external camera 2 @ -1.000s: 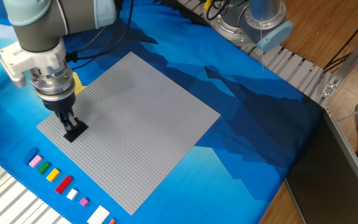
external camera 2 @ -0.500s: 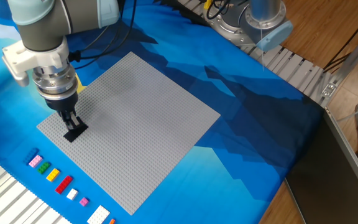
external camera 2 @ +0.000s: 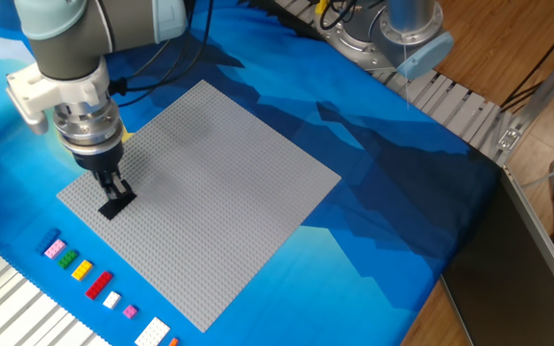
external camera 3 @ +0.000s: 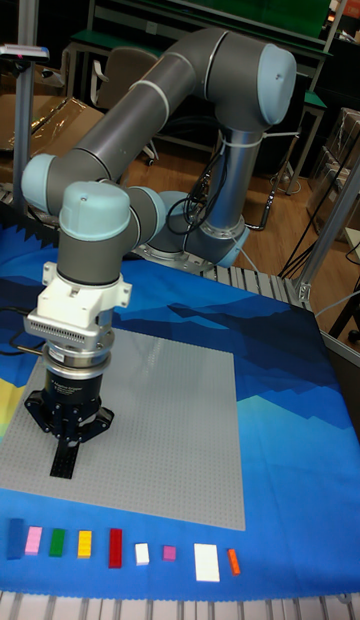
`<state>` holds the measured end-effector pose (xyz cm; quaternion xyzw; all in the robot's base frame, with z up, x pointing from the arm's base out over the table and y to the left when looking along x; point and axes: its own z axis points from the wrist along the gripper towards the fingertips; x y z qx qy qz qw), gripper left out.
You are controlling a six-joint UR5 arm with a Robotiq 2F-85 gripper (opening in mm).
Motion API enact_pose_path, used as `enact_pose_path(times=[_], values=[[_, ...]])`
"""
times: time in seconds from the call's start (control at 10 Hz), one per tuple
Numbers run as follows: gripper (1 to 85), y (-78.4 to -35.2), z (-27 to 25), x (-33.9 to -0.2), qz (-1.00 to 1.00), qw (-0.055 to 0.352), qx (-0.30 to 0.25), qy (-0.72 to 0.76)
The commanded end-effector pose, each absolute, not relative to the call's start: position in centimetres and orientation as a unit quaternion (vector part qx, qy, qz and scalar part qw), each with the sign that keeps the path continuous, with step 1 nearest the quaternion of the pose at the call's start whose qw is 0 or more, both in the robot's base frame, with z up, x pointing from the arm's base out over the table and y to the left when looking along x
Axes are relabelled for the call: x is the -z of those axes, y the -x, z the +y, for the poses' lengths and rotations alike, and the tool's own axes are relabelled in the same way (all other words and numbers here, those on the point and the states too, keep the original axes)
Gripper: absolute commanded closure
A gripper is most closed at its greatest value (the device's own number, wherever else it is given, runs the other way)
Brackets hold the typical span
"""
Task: Stack small Lego blocks one on top of the other
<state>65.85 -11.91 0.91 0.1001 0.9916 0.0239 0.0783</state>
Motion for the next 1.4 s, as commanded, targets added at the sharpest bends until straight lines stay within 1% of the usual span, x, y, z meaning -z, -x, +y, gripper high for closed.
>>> enact_pose_path(times=[0.0, 0.3, 0.9, 1.1, 1.3], values=[[84.7, -65.6, -11.7, -0.8, 0.992, 0.073, -0.025, -0.099], [84.7, -65.6, -12.0, -1.0, 0.993, 0.067, -0.012, -0.095], [84.7, -65.9, -11.7, -1.2, 0.994, 0.063, -0.013, -0.090], [84.7, -66.2, -11.8, -0.9, 0.994, 0.066, -0.013, -0.087], [84.7, -66.9, -11.8, 0.1, 0.994, 0.074, -0.013, -0.085]])
